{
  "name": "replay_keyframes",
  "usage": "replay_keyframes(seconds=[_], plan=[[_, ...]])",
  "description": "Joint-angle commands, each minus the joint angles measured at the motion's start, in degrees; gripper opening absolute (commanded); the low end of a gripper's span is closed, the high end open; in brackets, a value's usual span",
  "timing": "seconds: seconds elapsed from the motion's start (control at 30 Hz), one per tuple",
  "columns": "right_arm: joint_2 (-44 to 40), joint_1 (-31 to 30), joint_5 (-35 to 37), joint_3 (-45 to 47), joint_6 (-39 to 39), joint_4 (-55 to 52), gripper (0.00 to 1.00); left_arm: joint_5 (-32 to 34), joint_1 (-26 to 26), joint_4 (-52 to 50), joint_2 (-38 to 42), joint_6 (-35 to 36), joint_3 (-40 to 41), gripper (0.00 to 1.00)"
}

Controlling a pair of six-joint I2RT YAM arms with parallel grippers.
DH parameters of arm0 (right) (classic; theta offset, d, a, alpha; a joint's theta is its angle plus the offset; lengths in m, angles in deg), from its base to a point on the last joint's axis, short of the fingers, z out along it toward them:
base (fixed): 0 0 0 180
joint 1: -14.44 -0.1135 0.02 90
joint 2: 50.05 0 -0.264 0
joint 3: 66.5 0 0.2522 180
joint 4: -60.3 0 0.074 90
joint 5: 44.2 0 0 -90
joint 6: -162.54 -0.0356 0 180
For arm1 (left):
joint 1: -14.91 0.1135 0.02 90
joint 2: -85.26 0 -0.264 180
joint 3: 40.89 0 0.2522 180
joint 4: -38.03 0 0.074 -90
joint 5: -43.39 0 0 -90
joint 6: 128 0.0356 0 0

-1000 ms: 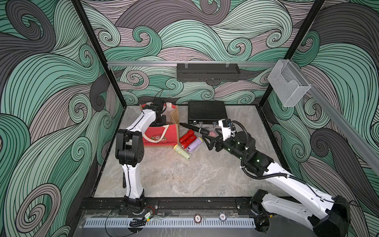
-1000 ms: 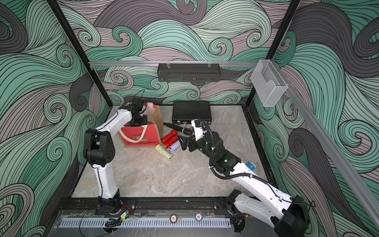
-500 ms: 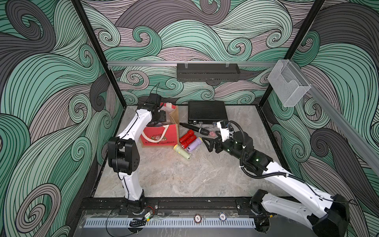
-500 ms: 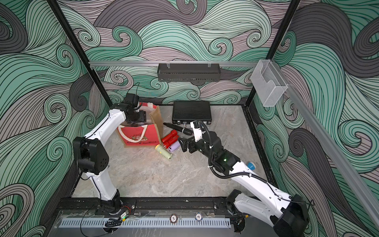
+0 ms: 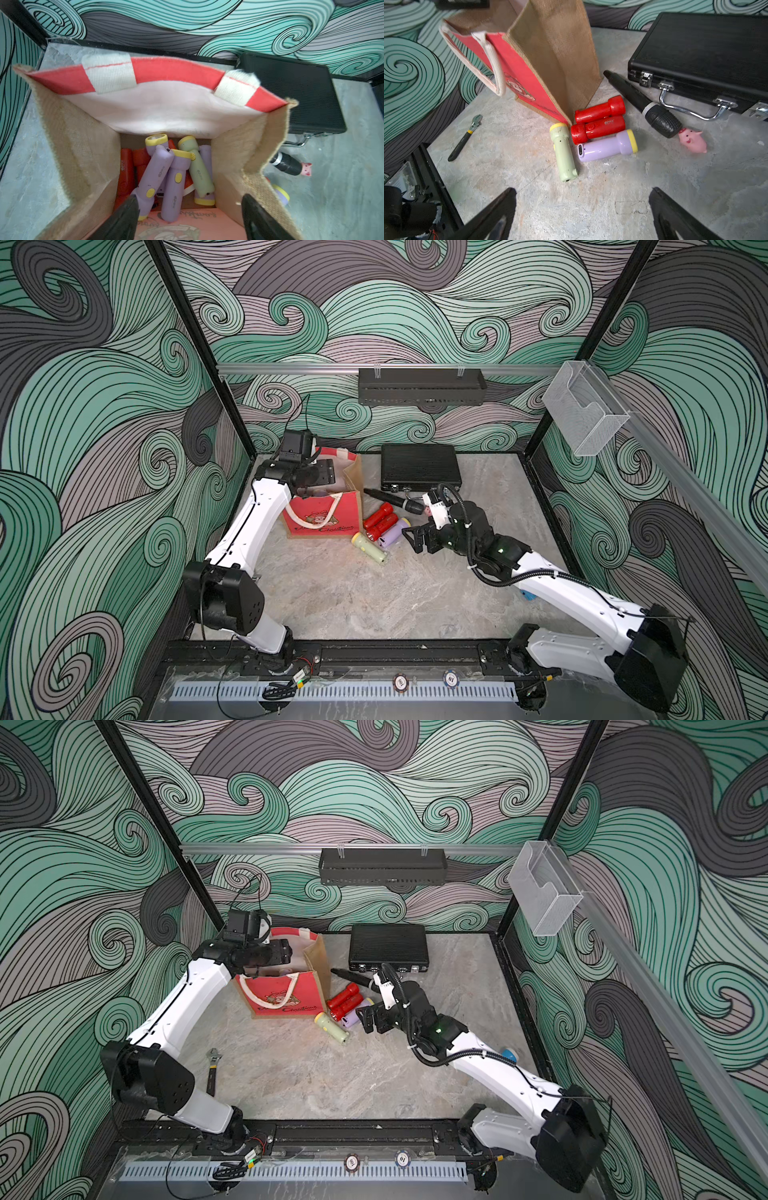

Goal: Put the flashlights into the tote bags
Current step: Pick up the flashlight from the center of the board.

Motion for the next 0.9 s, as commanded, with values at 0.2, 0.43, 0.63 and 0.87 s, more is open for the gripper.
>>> replay_keyframes(seconds=[0.2, 0.43, 0.63, 0.87], plan=[[9.84, -0.08, -5.95, -3.82, 2.21, -6.42, 0.99, -14.26, -0.1, 5.51, 6.14, -0.74, 2.4, 0.96], [19.49, -2.23, -7.45, -9.49, 5.83, -10.19, 0.99, -23.22, -0.12, 13.06, 12.15, -3.43, 7.97, 0.99], [27.34, -4.71, -7.01, -13.9, 6.51, -11.35, 0.99, -27.5, -0.11, 17.86, 14.59, -5.51, 10.42, 0.98], [34.87, -6.52, -6.85, -18.2, 7.16, -11.37, 0.97, -30.31, -0.17, 22.61, 16.54, -7.87, 13.17, 0.99]])
